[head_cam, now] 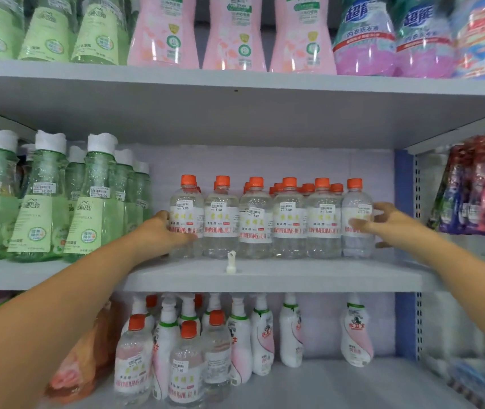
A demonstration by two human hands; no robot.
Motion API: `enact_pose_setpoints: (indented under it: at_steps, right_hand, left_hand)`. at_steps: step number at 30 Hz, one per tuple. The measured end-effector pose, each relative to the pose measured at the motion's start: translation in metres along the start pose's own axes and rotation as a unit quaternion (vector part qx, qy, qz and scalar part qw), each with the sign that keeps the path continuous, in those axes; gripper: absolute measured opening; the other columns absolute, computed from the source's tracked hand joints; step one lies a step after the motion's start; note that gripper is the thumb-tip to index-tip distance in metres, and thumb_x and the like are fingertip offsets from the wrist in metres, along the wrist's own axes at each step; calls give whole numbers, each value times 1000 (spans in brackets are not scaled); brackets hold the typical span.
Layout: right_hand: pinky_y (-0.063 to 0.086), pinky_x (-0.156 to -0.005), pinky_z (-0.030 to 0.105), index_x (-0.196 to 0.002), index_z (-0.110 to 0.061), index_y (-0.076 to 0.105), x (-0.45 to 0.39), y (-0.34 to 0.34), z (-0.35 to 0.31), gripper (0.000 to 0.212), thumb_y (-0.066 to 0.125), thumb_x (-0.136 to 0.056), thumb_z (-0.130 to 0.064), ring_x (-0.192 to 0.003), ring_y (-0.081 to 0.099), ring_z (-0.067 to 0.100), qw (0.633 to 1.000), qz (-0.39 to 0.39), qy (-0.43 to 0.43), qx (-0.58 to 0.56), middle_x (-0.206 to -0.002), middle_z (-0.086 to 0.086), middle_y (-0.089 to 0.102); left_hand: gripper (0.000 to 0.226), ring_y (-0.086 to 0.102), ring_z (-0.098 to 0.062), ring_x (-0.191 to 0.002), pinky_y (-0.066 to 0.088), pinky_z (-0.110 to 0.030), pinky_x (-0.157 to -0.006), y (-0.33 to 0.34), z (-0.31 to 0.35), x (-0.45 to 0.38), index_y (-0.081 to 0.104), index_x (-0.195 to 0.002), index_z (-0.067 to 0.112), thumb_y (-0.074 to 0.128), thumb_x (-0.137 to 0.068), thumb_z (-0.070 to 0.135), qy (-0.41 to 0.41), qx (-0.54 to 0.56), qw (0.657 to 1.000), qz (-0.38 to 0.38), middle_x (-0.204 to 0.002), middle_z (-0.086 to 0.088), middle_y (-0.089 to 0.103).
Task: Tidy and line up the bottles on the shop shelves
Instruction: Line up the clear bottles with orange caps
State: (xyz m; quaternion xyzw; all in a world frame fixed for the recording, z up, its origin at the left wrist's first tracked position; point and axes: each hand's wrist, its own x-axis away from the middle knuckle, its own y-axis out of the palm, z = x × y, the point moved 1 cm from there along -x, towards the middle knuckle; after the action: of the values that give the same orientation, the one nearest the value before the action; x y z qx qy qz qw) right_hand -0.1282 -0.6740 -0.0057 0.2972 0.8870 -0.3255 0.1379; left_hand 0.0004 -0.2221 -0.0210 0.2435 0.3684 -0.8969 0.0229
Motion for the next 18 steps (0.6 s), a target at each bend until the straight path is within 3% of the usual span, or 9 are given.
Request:
enact_pose_setpoints:
  at_steps: [2,5,9,13,18]
  right_hand:
    - [52,-63,30,-131,-26,47,-1,7,9,66,83,-80,-46,-90,62,8,1000,0,-10,15,-101,-14,62]
    - [51,-59,28,-105,-30,52,1,10,7,41,84,-81,-39,-86,63,9,999,8,-24,22,-96,-12,63]
    - [47,-57,24,-113,-28,52,6,8,3,39,79,-86,-37,-86,62,8,999,-12,-38,26,-96,-14,62]
    - [43,-59,21,-114,-28,54,6,9,3,35,77,-89,-34,-85,60,3,998,-16,-48,24,-94,-16,61]
    - [44,-60,23,-117,-26,55,6,11,6,38,77,-88,-37,-85,62,5,999,-2,-40,28,-99,-13,65]
  left_hand:
    - [64,57,1,-80,39,-17,-58,0,0,1,49,-131,23,80,-83,51,-3,-7,1000,1,-94,18,60]
    - [69,60,-2,-84,42,-20,-62,-1,1,3,49,-135,24,79,-82,54,-5,-13,1000,0,-98,17,62]
    - [77,63,-16,-99,48,-33,-87,0,1,5,46,-141,24,76,-80,62,-10,-29,1000,-4,-114,8,64]
    - [78,62,-21,-106,49,-39,-99,-1,1,7,46,-141,23,75,-81,62,-13,-36,999,-4,-120,5,64]
    - [79,61,-19,-103,46,-34,-90,-2,4,11,46,-143,21,75,-81,62,-14,-48,999,-5,-125,3,65]
